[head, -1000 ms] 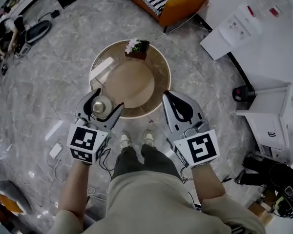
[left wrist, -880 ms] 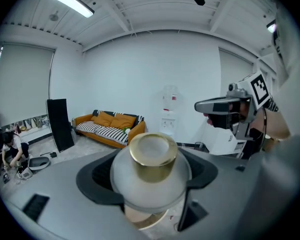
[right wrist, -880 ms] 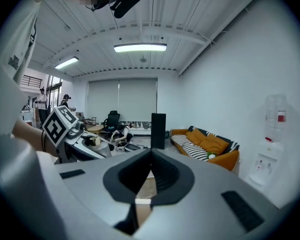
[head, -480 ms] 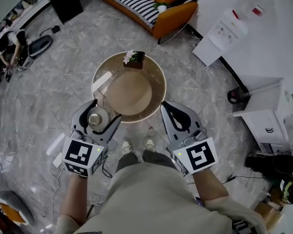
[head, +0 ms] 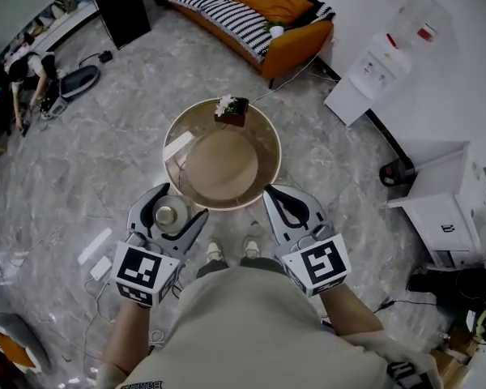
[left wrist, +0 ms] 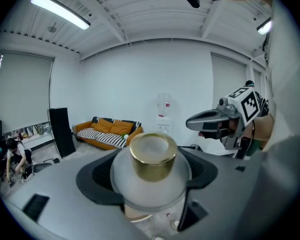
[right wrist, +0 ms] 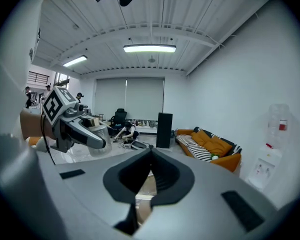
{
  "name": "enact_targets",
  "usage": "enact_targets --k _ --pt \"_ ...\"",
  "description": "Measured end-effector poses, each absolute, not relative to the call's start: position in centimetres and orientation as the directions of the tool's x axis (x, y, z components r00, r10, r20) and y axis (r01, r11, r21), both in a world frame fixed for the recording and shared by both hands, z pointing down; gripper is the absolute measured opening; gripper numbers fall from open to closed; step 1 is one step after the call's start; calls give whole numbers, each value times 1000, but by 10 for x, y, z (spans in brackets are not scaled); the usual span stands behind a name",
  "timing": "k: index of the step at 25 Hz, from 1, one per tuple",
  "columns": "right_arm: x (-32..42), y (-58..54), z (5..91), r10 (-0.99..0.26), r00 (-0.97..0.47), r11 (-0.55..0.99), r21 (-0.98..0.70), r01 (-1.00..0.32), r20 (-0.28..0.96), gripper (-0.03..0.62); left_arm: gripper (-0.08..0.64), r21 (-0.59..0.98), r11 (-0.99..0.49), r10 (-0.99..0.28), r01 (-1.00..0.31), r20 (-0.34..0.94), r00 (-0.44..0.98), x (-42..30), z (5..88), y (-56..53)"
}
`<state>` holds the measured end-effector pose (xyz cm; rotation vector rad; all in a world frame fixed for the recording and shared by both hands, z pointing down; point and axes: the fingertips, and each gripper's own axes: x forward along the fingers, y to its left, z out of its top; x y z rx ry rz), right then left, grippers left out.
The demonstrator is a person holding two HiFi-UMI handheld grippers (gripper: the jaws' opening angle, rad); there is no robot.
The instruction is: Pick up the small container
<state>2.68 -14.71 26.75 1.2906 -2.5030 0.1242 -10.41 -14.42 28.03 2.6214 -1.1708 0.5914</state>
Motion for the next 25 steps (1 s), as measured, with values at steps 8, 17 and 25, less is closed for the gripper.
enact_targets --k 8,17,25 --pt "12 -141 262 -764 -563 610 68 -790 315 -5 337 25 -654 -664 -756 460 589 -112 282 -124" --pt "-7 -141 259 -719 -625 667 49 -744 303 -5 337 -39 -633 -694 -773 471 545 -124 279 -127" --pt "-17 -139 262 -692 -642 691 44 -722 328 -5 337 -19 -621 -702 -784 458 545 -130 273 -128"
